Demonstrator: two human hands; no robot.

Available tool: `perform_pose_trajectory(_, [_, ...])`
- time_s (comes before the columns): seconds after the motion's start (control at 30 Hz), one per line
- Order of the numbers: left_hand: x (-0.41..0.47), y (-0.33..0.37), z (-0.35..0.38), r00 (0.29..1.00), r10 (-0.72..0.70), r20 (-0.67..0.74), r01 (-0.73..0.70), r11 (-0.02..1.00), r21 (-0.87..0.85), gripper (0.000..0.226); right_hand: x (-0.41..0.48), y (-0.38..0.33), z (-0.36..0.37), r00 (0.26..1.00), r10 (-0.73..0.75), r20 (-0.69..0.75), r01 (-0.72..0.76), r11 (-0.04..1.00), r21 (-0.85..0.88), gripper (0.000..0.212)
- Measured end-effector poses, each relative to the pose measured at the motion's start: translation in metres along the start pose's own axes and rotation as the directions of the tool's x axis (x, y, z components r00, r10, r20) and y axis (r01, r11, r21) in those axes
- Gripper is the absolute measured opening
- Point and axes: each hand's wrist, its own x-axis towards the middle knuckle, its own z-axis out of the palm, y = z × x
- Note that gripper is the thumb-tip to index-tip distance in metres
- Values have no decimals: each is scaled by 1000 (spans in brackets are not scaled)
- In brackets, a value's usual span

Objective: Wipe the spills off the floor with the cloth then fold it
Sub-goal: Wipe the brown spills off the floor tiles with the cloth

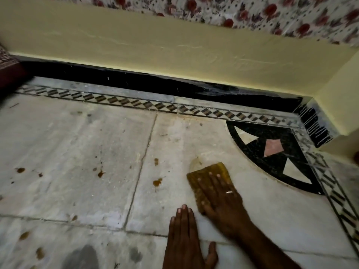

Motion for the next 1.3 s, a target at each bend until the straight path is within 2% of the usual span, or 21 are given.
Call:
perform_pose_trajectory(0.07, [2, 1, -2, 1000, 2, -7, -2, 1000, -17, 92, 20, 19, -3, 995, 99, 18, -98, 995, -30, 69])
perform_pose_trajectory(0.13, [0, 2, -3, 1000, 9, -1, -9, 1000, -17, 93, 59, 9, -1, 980, 201, 10, -200, 979, -43, 68])
perform_pose_trajectory(0.17, [-2, 1, -4, 1000, 17, -13, -18, 1000, -11, 93, 74, -6, -2, 970, 234, 58, -233, 972, -30, 68])
perform_pose_trajectory(0.2, [-3, 1, -4, 1000, 21, -22, -21, 1000, -10, 93, 81, -22, -1, 975, 210, 72, -211, 978, -1, 68])
perform_pose_trajectory(0.3, [-6, -1, -4, 998, 32, -55, -34, 999, -31, 87, 41, -48, 11, 999, -34, -33, 34, 999, 2, 62])
perform_pose_trajectory(0.4, [-9, 1, -2, 992, 50, -113, -55, 998, -37, 81, -8, -13, 10, 996, -77, -34, 77, 997, 4, 59])
perform_pose_trajectory(0.47, [-7, 2, -2, 991, 19, -135, -26, 998, -51, 81, 12, 19, 12, 996, 51, -72, -54, 997, -51, 64])
perform_pose_trajectory(0.53, [-6, 1, -1, 991, 3, -135, -10, 998, -55, 84, 57, 21, 8, 987, 159, 27, -156, 983, -94, 68])
perform_pose_trajectory(0.6, [-6, -1, -1, 995, 10, -97, -14, 999, -41, 89, 79, -9, 4, 968, 227, 110, -226, 974, -23, 68])
perform_pose_trajectory(0.63, [-7, -2, -2, 997, 12, -82, -15, 999, -41, 91, 75, -24, 6, 979, 184, 85, -184, 983, -11, 67])
perform_pose_trajectory(0.73, [-8, -2, -5, 999, 0, -51, -3, 999, -54, 91, 5, -33, 6, 993, -118, -9, 118, 993, 5, 61])
perform_pose_trajectory(0.77, [-6, -1, -5, 999, -3, -41, 1, 999, -51, 92, -16, -16, 3, 989, -139, 50, 140, 990, -14, 61])
perform_pose_trajectory(0.8, [-5, 0, -6, 999, -9, -31, 8, 999, -44, 93, -25, 7, 1, 990, -129, 60, 131, 991, -39, 63])
perform_pose_trajectory(0.9, [-2, 2, -5, 1000, -20, -9, 20, 999, -46, 96, 20, 55, -5, 988, 138, 65, -131, 986, -105, 70])
perform_pose_trajectory(1.0, [-4, 1, -1, 1000, -13, -18, 12, 999, -47, 97, 83, 16, -4, 960, 254, 114, -246, 966, -77, 68])
perform_pose_trajectory(1.07, [-5, 0, 2, 1000, -6, -15, 5, 999, -41, 97, 87, -25, -5, 975, 170, 145, -172, 985, 3, 69])
perform_pose_trajectory(1.13, [-5, -2, 1, 1000, -6, 5, 6, 999, -52, 95, 51, -34, -3, 990, -66, 125, 67, 998, -3, 69])
perform_pose_trajectory(1.17, [-4, -1, 0, 1000, -5, 14, 6, 998, -61, 94, 33, -18, 1, 985, -134, 106, 137, 990, -21, 66])
perform_pose_trajectory(1.2, [-2, -2, -1, 999, -7, 33, 9, 998, -62, 94, 21, 0, 1, 987, -124, 103, 125, 992, -6, 65])
perform_pose_trajectory(1.27, [0, -2, -4, 997, -10, 72, 13, 999, -50, 94, 6, 24, -2, 993, 96, 66, -98, 995, 18, 65])
perform_pose_trajectory(1.3, [2, -3, -5, 997, -7, 71, 10, 999, -39, 93, 3, 20, -5, 986, 155, 56, -157, 987, 32, 66])
